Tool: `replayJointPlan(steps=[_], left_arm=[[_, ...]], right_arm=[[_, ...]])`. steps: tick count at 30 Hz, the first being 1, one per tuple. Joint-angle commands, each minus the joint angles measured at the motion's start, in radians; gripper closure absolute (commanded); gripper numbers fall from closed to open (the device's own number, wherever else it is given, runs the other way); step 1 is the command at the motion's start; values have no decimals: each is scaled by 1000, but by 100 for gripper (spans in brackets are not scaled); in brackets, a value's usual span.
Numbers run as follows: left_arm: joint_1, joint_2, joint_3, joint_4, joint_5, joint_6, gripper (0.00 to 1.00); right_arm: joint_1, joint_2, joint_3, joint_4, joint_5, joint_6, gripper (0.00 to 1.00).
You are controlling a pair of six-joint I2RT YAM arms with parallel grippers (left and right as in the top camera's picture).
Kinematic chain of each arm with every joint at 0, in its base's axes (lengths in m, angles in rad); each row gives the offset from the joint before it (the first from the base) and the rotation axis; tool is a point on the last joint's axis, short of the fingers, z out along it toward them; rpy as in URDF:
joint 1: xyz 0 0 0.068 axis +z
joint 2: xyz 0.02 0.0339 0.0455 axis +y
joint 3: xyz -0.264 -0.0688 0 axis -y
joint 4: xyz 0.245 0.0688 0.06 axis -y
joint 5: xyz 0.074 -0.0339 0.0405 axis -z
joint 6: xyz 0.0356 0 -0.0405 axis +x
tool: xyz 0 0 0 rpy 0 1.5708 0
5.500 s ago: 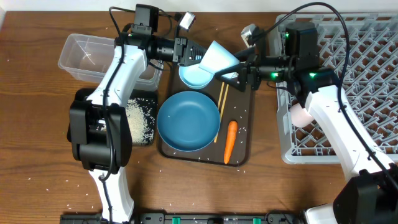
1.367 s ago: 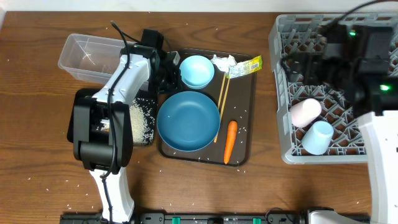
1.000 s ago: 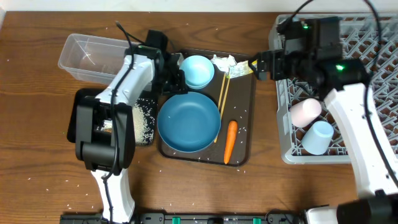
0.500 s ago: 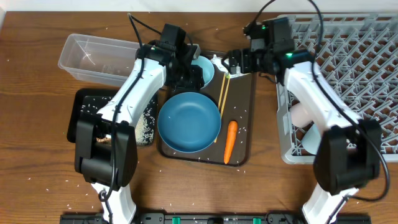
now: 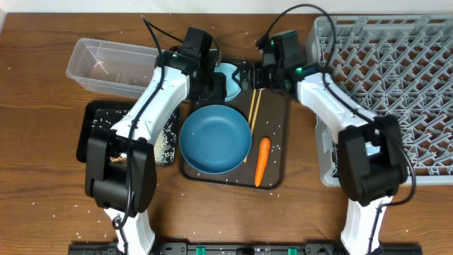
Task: Sort waste into correct bins and load items into the dishwasher rack
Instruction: 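Move the right gripper back to the small blue bowl on the tray, then grasp the small blue bowl rim with the right gripper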
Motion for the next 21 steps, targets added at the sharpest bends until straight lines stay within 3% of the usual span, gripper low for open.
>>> replayJointPlan(steps=[1, 6, 15, 21], left_arm=[[-4, -3, -4, 11, -32, -18, 45], [-22, 17, -16, 62, -90, -17, 39], [-29, 68, -16, 117, -93, -17, 39], [-26, 68, -16, 124, -138, -18, 40]], right_arm=[[11, 19, 6, 3, 23, 46, 1], [-26, 10, 6, 5, 13, 80, 1], [-145, -2, 6, -20, -247, 58, 1], [-133, -2, 6, -3, -254, 48, 3]])
